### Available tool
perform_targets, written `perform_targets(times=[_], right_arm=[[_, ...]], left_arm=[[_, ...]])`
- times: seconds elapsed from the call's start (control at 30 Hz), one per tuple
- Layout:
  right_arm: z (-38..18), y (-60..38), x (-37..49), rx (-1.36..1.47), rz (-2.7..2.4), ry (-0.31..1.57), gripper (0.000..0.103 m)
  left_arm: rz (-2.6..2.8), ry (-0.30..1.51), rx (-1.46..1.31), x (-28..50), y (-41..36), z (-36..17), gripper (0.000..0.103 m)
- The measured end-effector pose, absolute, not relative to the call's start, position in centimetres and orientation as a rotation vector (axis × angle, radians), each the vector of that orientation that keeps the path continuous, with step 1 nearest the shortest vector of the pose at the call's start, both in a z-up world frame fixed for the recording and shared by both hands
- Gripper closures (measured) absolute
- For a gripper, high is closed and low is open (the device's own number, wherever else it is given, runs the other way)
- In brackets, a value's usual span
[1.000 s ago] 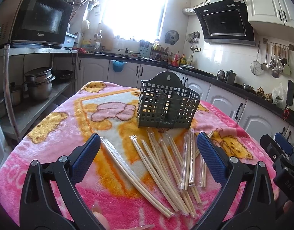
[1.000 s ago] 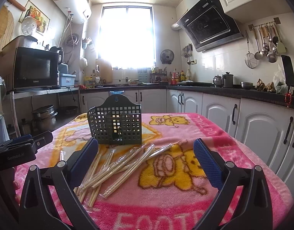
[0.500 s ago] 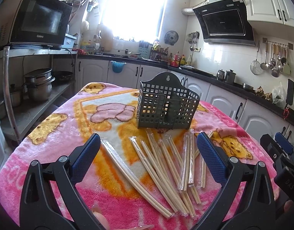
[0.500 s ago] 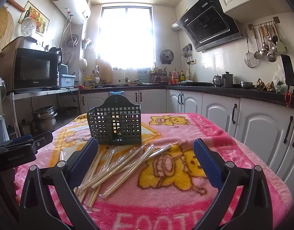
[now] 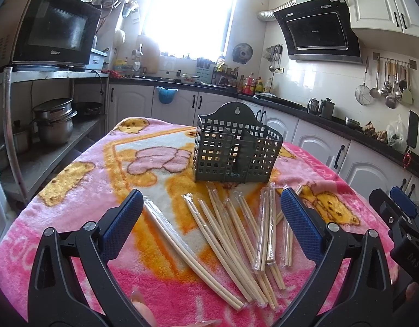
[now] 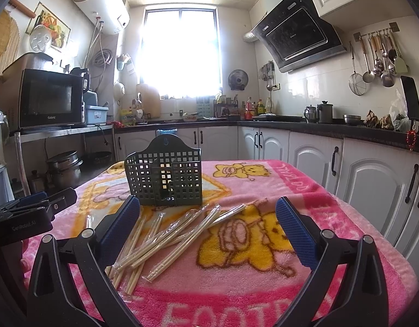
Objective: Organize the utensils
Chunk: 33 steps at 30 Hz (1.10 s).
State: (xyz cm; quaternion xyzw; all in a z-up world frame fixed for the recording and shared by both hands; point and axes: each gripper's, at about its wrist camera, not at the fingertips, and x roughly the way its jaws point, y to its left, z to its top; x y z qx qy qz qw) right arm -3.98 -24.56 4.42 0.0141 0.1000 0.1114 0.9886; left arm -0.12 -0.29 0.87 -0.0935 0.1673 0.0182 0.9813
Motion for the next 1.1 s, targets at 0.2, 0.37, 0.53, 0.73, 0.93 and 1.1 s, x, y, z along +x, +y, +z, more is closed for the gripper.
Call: perform_targets(times=[0.2,0.37,0.53,0.73,0.93,1.1], right_arm=[[4.5,-24.6,-3.9,0.028,0.225,0.211,0.006],[4.6,-24.8,-3.7,0.031,0.216,0.216,0.006],[4.9,-24.9,-2.9,0.024,0.212,0.233,0.006],[5.4,-24.7,-0.6,0.002,0.229,0.280,0.006],[6.0,-24.0,2.4,-0.025,0.258,0.345,0.006],[6.2,-23.3,5.1,-0.017,0.283,0.402,0.006]], left_arm=[[0.027,0.342,-0.195,0.1,-0.5,0.9,0.010],[0.017,0.354,-0.192,0.7,-0.8,0.6,0.010],[0.022,0.368,-0.194,1.4,-0.4,0.4,0.010],[0.061,0.425,-0.199,3.5,1.3,0.2,0.010],[0.109,0.443,-0.187,5.1,3.0,0.8,0.010],[0.144,0.466,-0.201,6.5,4.7,1.4,0.010]])
